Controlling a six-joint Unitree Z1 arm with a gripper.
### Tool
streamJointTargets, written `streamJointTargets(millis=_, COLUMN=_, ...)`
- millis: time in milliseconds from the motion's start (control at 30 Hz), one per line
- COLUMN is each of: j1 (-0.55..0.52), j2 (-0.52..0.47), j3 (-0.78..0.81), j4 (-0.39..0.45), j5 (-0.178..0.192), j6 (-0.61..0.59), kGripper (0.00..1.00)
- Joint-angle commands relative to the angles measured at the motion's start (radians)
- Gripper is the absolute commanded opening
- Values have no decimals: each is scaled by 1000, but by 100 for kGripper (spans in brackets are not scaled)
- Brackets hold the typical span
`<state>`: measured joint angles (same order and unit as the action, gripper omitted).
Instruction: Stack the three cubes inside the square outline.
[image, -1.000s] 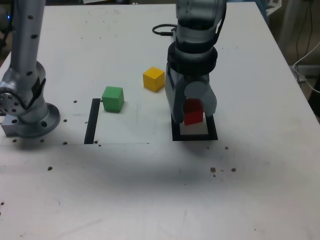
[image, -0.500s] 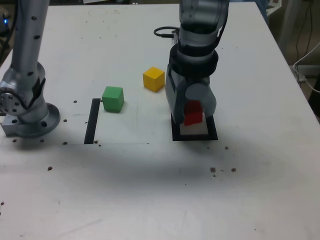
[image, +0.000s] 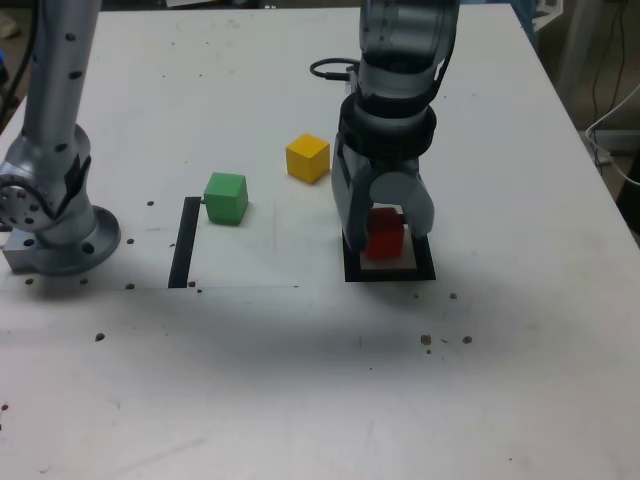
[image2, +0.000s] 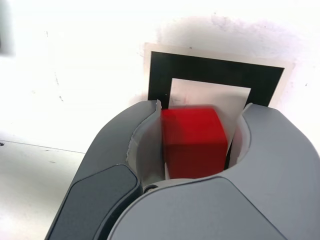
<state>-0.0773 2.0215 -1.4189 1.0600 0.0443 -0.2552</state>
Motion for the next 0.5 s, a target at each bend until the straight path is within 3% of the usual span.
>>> streamJointTargets(millis=0, j1=2, j2=3, j3=5, j4=-9, j5=-2, j6=7, kGripper=72)
streamJointTargets(millis=233, j1=2, j2=0, j3=19, j4=-23, j5=-4, j6=13, kGripper=97)
streamJointTargets(millis=467, j1=2, j2=-39, j3=44, j4=-21, j5=-3, j6=13, kGripper=99)
